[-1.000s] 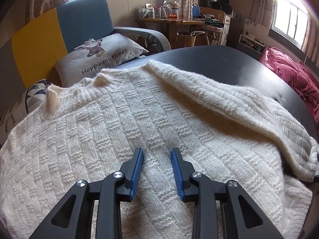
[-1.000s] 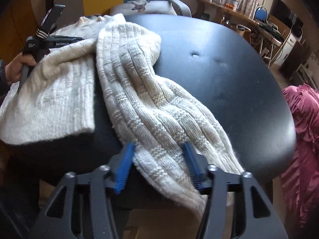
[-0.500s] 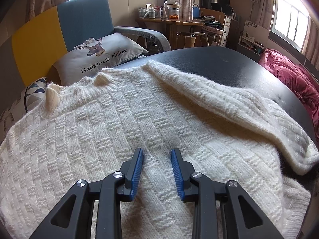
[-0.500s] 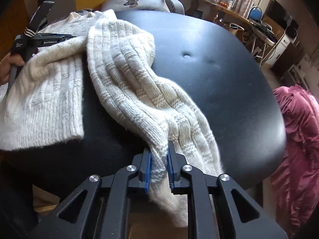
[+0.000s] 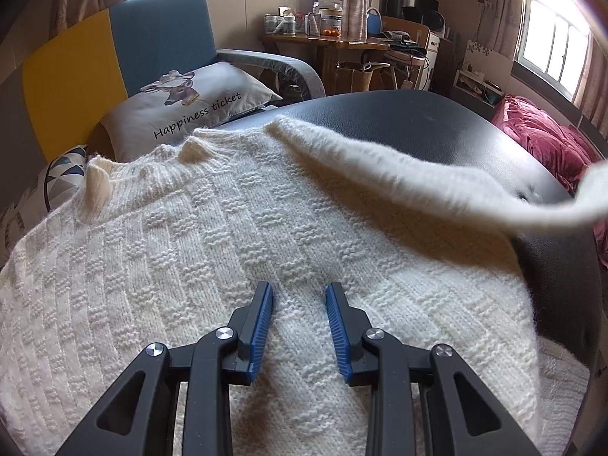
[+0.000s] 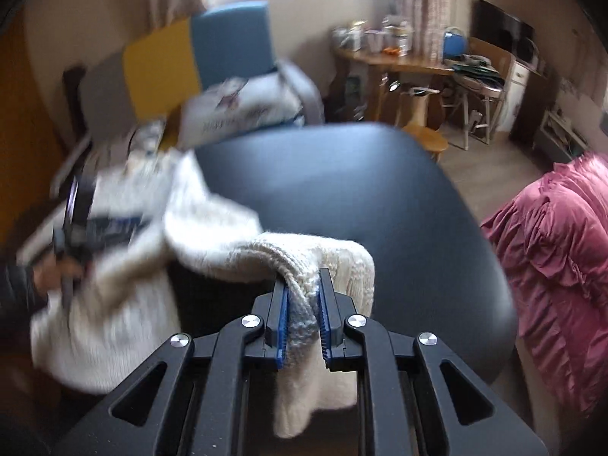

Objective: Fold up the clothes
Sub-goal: 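Lift the sleeve with the right gripper and lay it across the sweater body, then open the right gripper to release the sleeve cuff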

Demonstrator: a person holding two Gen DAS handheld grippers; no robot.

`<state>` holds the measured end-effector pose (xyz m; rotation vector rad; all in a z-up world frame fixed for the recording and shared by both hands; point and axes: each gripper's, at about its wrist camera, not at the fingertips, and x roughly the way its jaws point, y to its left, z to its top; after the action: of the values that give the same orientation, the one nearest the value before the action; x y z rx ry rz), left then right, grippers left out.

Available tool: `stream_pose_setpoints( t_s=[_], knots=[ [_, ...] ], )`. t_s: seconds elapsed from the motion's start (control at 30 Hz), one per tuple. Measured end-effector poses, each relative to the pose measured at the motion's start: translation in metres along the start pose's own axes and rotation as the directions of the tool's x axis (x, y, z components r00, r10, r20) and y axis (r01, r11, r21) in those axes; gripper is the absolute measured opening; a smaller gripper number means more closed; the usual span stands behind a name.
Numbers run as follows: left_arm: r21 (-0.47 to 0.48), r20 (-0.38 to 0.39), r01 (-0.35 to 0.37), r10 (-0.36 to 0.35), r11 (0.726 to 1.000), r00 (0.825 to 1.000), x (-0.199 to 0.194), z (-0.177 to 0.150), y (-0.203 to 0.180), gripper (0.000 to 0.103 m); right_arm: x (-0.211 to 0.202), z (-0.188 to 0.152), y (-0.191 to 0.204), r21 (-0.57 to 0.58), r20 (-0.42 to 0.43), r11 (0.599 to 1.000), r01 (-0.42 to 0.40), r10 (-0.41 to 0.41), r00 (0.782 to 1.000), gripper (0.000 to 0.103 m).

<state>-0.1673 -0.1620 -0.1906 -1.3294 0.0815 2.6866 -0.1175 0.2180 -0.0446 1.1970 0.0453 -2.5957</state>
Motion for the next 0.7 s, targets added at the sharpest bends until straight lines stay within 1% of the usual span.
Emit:
stream_pose_setpoints(
  t_s=[0.07,0.13,0.23,0.33,0.4,0.5,0.57,0.6,0.67,0.7],
  knots=[
    [0.001,-0.001,0.001,-0.001,1.000,1.000,0.000,0.001,0.001,0.030,0.013,0.026,-0.020,0.049,0.005,0.999,0.007,-0.008,1.000,0.014],
    [0.001,-0.002,0.002,-0.002,1.000,1.000,0.000,0.001,0.001,0.030,0.028,0.042,-0.038,0.087,-0.002,0.996,0.029,-0.029,1.000,0.014],
    [0.004,-0.003,0.001,-0.001,1.000,1.000,0.000,0.001,0.001,0.030,0.052,0.067,-0.065,0.114,-0.029,0.989,0.092,-0.089,0.996,0.014],
    [0.002,-0.003,0.007,-0.007,1.000,1.000,0.000,0.001,0.002,0.030,0.087,0.091,-0.091,0.132,-0.066,0.980,0.148,-0.141,0.988,0.014],
    [0.002,-0.003,0.008,-0.008,1.000,1.000,-0.001,0.001,0.002,0.030,0.108,0.100,-0.106,0.139,-0.104,0.970,0.200,-0.187,0.977,0.014],
    [0.000,-0.003,0.013,-0.013,1.000,1.000,-0.001,0.001,0.003,0.030,0.143,0.106,-0.119,0.129,-0.172,0.959,0.252,-0.228,0.958,0.014],
    [0.003,-0.003,0.010,-0.010,1.000,1.000,-0.001,0.002,0.003,0.030,0.162,0.107,-0.121,0.123,-0.199,0.960,0.250,-0.223,0.954,0.015],
    [0.004,-0.004,0.009,-0.009,1.000,1.000,-0.001,0.002,0.003,0.030,0.169,0.107,-0.121,0.128,-0.204,0.963,0.237,-0.208,0.957,0.015],
    [0.006,-0.006,0.006,-0.006,1.000,1.000,-0.001,0.003,0.003,0.030,0.176,0.108,-0.121,0.129,-0.224,0.964,0.231,-0.198,0.954,0.018],
    [0.006,-0.006,0.006,-0.006,1.000,1.000,-0.001,0.003,0.003,0.030,0.176,0.108,-0.121,0.123,-0.226,0.964,0.235,-0.203,0.953,0.023]
  ],
)
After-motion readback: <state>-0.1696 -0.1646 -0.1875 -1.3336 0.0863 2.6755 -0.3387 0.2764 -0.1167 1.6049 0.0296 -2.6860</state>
